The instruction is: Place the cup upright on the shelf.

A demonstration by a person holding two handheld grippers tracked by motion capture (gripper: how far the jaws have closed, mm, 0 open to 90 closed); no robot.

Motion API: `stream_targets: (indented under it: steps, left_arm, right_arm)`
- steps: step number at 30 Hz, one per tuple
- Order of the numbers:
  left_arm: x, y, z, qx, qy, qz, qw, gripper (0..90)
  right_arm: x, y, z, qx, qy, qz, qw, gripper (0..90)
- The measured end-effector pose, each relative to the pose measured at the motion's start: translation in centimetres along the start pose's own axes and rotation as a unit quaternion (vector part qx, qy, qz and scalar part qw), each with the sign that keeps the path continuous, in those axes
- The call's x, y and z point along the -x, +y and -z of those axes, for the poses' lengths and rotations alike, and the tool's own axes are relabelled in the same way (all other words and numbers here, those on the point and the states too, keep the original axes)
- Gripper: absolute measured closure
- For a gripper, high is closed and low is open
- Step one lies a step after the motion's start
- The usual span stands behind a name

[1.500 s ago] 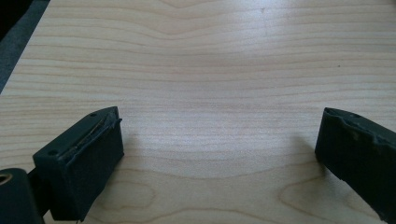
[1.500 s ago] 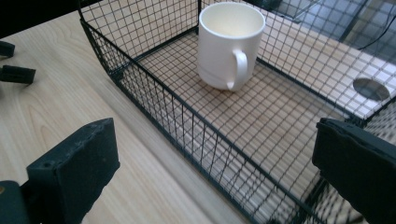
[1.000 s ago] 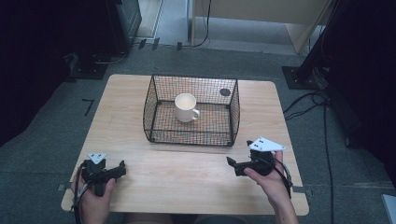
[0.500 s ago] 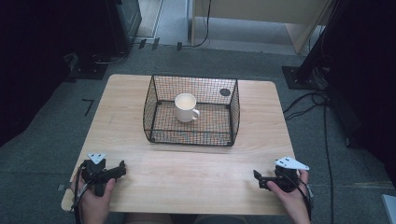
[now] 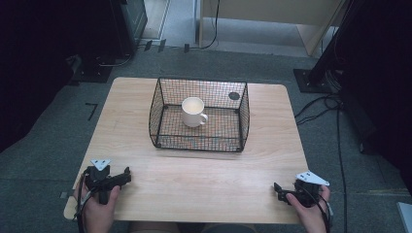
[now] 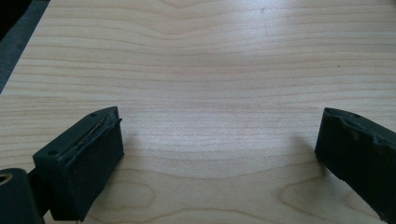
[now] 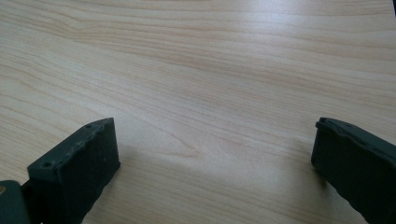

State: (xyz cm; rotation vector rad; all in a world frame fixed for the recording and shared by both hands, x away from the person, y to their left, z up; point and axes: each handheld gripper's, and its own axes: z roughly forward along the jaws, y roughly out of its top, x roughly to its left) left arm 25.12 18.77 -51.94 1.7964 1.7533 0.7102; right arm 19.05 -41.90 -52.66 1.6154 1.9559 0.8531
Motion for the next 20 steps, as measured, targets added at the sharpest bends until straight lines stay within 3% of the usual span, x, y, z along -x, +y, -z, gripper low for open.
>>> stream_targets:
  steps: [20]
  left_arm:
    - [-0.01,0.0,0.0,0.0,0.0,-0.001,1.0,1.1]
  right_arm:
    - [0.17,0.0,-0.08,-0.001,-0.003,0.004,1.0,0.0]
